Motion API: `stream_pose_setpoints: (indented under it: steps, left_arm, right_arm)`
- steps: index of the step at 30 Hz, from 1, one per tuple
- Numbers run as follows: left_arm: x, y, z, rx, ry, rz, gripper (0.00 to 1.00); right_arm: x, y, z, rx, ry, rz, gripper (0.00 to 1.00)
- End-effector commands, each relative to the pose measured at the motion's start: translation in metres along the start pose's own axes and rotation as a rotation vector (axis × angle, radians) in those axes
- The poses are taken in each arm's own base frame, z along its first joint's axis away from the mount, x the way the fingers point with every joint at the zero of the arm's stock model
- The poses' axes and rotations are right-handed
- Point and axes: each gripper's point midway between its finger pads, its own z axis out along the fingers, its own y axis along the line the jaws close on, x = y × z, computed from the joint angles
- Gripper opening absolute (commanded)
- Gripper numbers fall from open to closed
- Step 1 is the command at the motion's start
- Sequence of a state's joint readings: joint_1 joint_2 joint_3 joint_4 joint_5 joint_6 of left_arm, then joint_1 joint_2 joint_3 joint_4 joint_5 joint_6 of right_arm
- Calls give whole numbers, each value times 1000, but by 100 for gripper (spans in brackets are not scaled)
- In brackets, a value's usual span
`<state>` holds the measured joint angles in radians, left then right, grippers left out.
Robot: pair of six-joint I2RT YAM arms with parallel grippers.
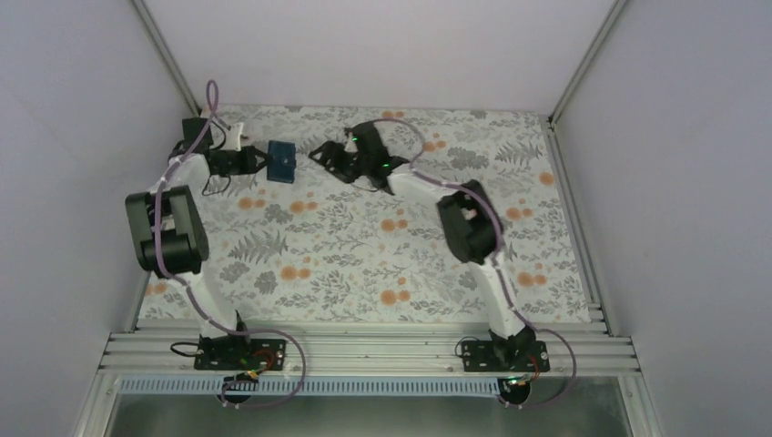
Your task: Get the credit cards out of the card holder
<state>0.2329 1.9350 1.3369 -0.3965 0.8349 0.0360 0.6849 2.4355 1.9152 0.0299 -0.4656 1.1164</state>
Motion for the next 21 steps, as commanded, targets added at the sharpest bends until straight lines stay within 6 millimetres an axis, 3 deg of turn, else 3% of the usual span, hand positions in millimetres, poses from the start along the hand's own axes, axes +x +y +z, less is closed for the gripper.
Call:
stream_pose_setpoints:
  steps: [1, 2, 3, 4, 10, 14, 21]
  left_arm:
    - [-19, -71, -40, 91, -47, 304, 2]
    - [-21, -87, -47, 110, -52, 363, 2]
    - [-21, -103, -53, 126, -53, 406, 2]
    - [-22, -120, -59, 140, -53, 448, 2]
    - [-22, -241, -121, 382, -119, 632, 2]
    - [-13, -306, -151, 494, -115, 701, 3]
    - [0, -350, -173, 532, -147, 757, 2]
  right_arm:
    - [-51, 64, -109, -85, -219, -328, 78]
    - [-54, 88, -139, -109, -273, -412, 87]
    - [-53, 98, -160, -113, -302, -499, 97]
    - [-50, 106, -176, -115, -319, -582, 99]
    - [-6, 169, -267, -371, -291, -897, 100]
    - [12, 201, -278, -445, -230, -957, 100]
    - [68, 246, -284, -587, -156, -1130, 100]
